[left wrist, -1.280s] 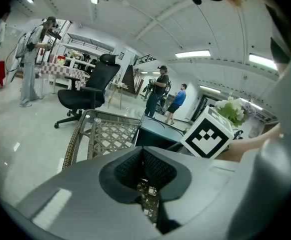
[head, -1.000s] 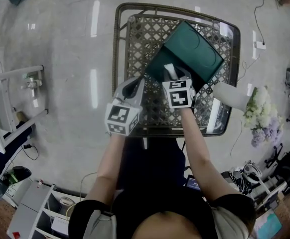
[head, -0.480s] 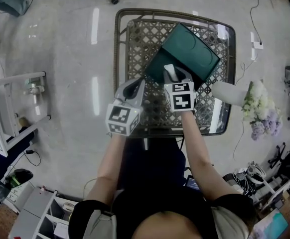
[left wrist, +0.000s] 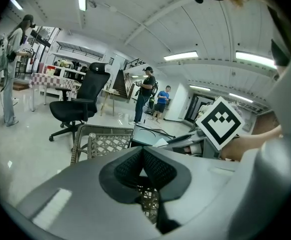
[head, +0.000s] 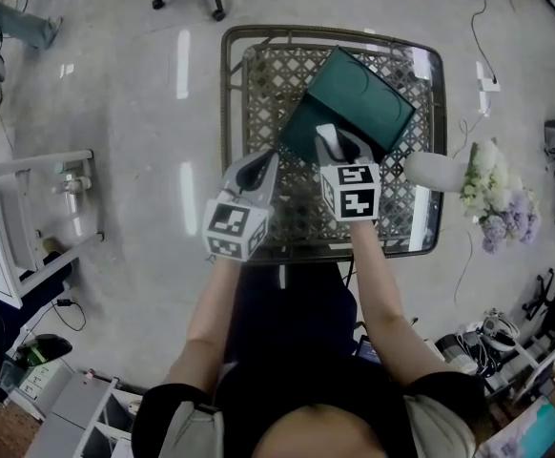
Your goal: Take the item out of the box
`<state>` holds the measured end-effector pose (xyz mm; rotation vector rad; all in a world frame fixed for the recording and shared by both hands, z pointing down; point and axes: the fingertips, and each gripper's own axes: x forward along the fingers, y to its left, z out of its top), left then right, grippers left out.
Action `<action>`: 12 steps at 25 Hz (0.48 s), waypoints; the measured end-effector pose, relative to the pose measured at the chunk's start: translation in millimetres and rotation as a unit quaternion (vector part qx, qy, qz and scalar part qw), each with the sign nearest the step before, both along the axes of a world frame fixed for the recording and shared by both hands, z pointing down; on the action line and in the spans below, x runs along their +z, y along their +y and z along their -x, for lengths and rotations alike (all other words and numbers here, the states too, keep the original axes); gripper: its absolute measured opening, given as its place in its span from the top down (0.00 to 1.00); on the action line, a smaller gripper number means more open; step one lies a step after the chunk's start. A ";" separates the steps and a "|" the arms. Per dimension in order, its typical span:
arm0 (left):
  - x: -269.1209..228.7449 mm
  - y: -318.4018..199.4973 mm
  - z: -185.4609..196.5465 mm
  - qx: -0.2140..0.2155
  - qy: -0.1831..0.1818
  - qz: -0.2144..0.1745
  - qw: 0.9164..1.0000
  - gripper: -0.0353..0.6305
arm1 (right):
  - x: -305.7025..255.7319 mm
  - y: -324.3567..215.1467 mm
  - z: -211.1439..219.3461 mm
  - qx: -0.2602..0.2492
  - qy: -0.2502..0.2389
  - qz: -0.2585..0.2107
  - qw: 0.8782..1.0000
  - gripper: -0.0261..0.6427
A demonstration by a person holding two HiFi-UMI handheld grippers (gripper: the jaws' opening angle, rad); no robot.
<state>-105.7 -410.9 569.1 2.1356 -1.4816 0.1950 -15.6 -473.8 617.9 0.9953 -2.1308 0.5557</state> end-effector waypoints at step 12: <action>-30.6 7.2 -3.7 0.021 -0.013 -0.022 0.999 0.94 | -48.3 15.4 -9.3 0.020 -0.031 -0.034 0.999 0.76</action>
